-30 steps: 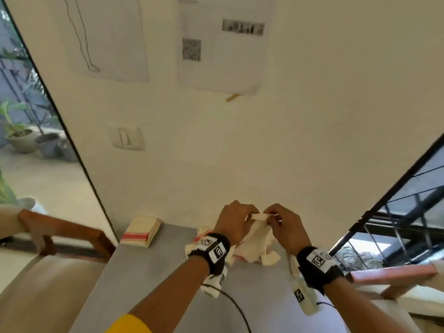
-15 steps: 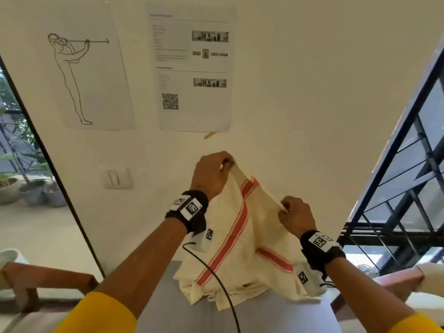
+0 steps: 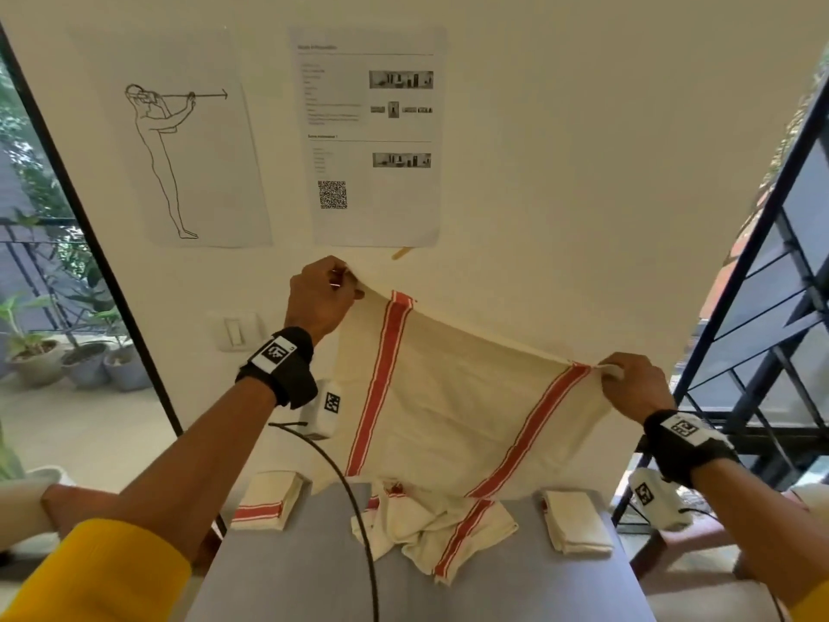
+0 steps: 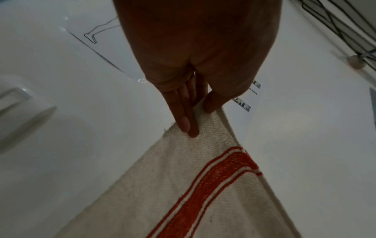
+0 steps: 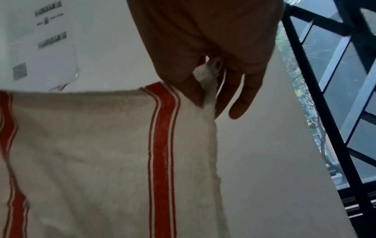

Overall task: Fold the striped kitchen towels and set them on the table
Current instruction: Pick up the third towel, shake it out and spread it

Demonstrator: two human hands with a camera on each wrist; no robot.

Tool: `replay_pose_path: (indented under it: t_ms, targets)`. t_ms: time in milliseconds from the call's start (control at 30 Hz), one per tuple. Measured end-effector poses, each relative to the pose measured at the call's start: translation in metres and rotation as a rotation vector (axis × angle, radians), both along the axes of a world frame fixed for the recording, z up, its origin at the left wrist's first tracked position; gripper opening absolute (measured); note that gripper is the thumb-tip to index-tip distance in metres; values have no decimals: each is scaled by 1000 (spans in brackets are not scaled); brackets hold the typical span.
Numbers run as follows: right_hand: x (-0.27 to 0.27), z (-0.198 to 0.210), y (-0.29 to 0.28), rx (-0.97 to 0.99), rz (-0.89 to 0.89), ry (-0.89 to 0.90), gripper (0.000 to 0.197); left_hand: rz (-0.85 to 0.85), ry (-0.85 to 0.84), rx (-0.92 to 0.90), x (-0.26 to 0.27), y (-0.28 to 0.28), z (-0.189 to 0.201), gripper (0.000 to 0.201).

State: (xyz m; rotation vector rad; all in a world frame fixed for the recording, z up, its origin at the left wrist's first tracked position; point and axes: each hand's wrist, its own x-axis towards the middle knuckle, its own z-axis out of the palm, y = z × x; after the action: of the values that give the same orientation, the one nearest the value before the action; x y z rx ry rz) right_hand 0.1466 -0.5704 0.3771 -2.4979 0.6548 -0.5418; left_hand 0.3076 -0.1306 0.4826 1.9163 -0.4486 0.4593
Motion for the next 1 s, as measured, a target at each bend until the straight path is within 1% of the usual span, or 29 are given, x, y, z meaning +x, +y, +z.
replay_pose_path:
  t_ms: [33, 67, 133, 167, 200, 233, 267, 300, 367, 400, 467, 533, 567, 600, 667, 700, 733, 800, 900, 967, 1000]
  targets:
    - [-2, 8, -2, 19, 29, -31, 15, 10, 11, 18, 1, 7, -1, 9]
    - [-3, 14, -5, 67, 67, -58, 13, 13, 27, 44, 3, 13, -2, 13]
    - [-10, 27, -8, 204, 131, -117, 9, -18, 86, 148, 3, 25, -7, 32]
    - [-16, 36, -7, 275, 169, -146, 7, -49, 110, 197, 3, 30, -11, 38]
    - [-22, 45, -7, 339, 215, -172, 6, -80, 119, 224, 4, 34, -15, 36]
    - [-28, 54, -5, 392, 265, -176, 10, -107, 122, 214, 4, 39, -17, 27]
    - [-36, 64, -4, 455, 315, -168, 15, -137, 140, 164, 3, 43, -18, 18]
    - [-45, 73, -4, 505, 363, -151, 19, -172, 178, 96, 1, 46, -17, 17]
    - [-61, 85, -3, 590, 459, -126, 25, -247, 310, -24, -2, 54, -17, 24]
    - [-69, 89, -3, 631, 493, -125, 27, -271, 364, -39, -3, 59, -17, 31]
    - [-81, 95, -7, 702, 527, -144, 31, -300, 421, -7, -3, 65, -16, 44]
    - [-87, 97, -11, 709, 511, -147, 33, -296, 436, 30, -1, 71, -14, 45]
    - [-85, 96, -15, 662, 475, -139, 33, -289, 435, 47, 0, 72, -14, 43]
    - [-81, 92, -17, 556, 419, -120, 31, -277, 433, 67, 0, 72, -14, 41]
    - [-72, 82, -19, 264, 301, -30, 27, -239, 419, 120, -1, 67, -17, 40]
    - [-67, 76, -18, 189, 258, 19, 25, -220, 415, 133, -1, 63, -21, 39]
    - [-62, 69, -15, 194, 224, 49, 23, -201, 411, 133, 0, 58, -25, 38]
    - [-56, 57, -8, 345, 182, 40, 20, -161, 409, 112, 2, 50, -33, 31]
    - [-52, 45, 0, 658, 160, -142, 28, -167, 438, 1, 5, 41, -34, 19]
    - [-54, 40, 3, 743, 167, -257, 34, -196, 433, -59, 3, 41, -34, 14]
    - [-58, 40, 4, 772, 179, -312, 41, -207, 415, -64, 1, 41, -33, 14]
